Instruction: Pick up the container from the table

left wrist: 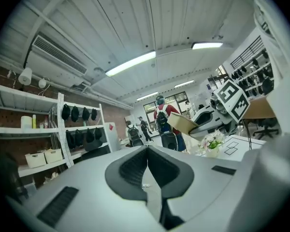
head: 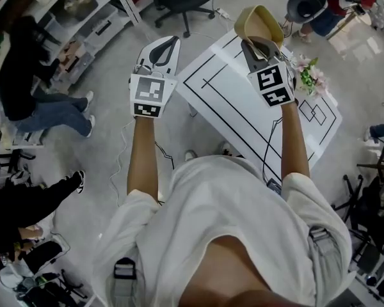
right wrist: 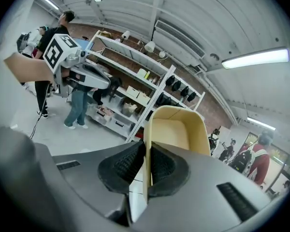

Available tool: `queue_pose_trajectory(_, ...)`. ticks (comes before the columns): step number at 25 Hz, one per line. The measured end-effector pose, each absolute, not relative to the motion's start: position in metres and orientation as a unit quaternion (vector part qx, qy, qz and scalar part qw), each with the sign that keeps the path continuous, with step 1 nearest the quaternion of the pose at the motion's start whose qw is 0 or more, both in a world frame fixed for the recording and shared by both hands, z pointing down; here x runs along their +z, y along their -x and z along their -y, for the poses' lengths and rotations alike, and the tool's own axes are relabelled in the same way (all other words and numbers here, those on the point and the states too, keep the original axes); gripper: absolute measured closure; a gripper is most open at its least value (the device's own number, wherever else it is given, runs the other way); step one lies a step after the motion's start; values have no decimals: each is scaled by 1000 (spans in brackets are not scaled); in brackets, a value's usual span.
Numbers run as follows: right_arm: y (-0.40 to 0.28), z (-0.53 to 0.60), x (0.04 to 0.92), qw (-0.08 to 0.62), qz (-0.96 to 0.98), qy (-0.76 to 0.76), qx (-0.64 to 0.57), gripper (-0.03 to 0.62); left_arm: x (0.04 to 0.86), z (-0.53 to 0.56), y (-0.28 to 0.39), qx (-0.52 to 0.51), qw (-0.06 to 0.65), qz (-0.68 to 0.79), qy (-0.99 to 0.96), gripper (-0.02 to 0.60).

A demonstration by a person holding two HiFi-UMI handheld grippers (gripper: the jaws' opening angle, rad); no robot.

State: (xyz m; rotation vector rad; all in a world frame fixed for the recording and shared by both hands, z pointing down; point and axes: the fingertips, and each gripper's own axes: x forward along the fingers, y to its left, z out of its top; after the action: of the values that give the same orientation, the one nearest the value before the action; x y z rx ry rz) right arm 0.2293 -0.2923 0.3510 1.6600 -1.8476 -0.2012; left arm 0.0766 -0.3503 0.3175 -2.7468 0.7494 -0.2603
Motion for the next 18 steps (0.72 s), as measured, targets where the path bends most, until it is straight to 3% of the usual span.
queue_pose_trajectory(9, -238, 257, 301, 275, 683, -670, -94, 560, 286, 316, -104, -58, 173, -208, 961, 563)
queue_pose_trajectory(18, -245, 250, 297, 278, 681, -672, -93, 563, 283, 305, -123, -50, 172, -180, 967, 563)
